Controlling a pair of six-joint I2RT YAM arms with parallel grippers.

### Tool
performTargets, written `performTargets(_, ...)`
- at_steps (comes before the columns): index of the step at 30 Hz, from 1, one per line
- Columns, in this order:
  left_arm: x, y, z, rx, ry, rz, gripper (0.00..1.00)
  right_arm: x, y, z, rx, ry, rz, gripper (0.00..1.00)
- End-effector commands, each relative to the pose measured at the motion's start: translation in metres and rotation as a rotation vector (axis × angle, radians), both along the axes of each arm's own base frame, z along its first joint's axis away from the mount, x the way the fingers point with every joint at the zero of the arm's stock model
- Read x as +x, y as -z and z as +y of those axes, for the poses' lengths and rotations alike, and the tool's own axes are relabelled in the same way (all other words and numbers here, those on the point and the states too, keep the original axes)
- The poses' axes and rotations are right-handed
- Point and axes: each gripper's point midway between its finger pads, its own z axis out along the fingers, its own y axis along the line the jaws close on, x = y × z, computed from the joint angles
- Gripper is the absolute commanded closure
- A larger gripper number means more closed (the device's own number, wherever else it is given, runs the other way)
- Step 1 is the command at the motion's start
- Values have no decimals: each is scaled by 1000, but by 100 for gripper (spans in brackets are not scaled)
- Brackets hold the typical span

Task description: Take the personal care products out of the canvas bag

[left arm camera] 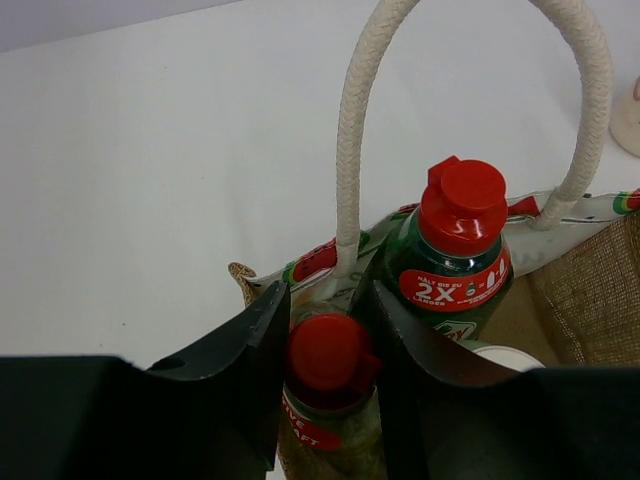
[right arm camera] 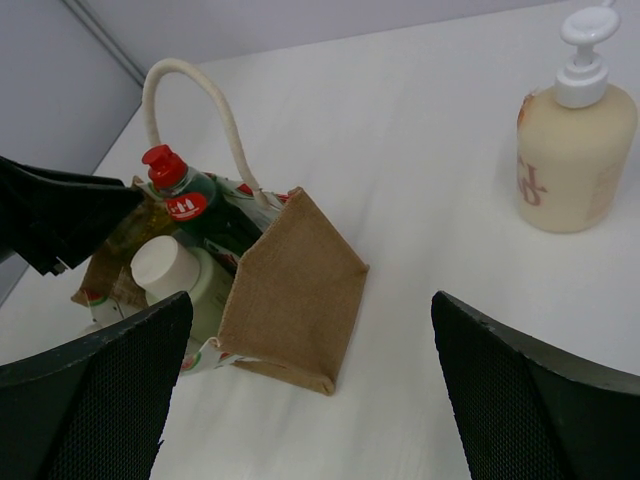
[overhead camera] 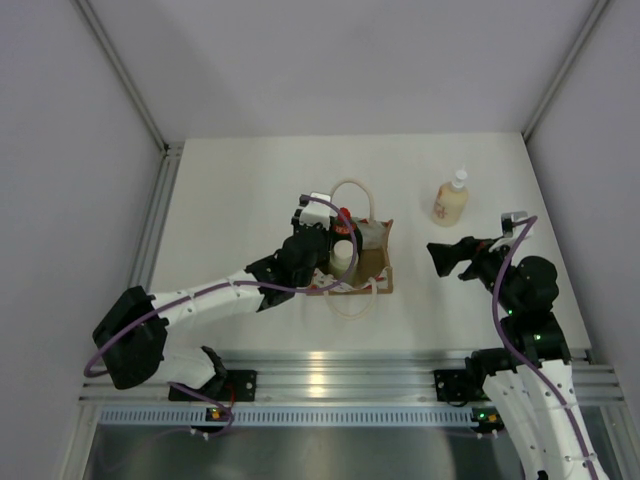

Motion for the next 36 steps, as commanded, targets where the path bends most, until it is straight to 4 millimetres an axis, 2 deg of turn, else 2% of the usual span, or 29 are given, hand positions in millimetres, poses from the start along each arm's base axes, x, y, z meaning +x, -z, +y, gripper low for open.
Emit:
performTargets(1, 6, -76, -9, -191, 6, -148, 100, -2, -16, -2, -11, 6, -38, 0)
performTargets(8, 7, -95, -3, -250, -28, -192, 100, -2, -17, -2, -15, 9, -41, 0)
performTargets(17, 7, -122, -7, -286, -6, -231, 100, -1, -17, -3, -21, 10, -41, 0)
performTargets(25, 3, -155, 1, -316, -13, -275, 100, -1, -16, -2, -23, 8, -38, 1)
performTargets(31, 1, -169, 9, -297, -28, -298, 100, -1, -16, -2, -25, 8, -37, 1)
performTargets(34, -3, -182, 13, -296, -20, -310, 100, 0, -18, -3, -24, 9, -40, 1)
performTargets(35, -5, -194, 15, -310, -18, -323, 100, 0, -18, -2, -26, 8, -41, 1)
performTargets(36, -6, -194, 17, -292, -17, -309, 100, -1, -19, -2, -25, 8, -43, 1)
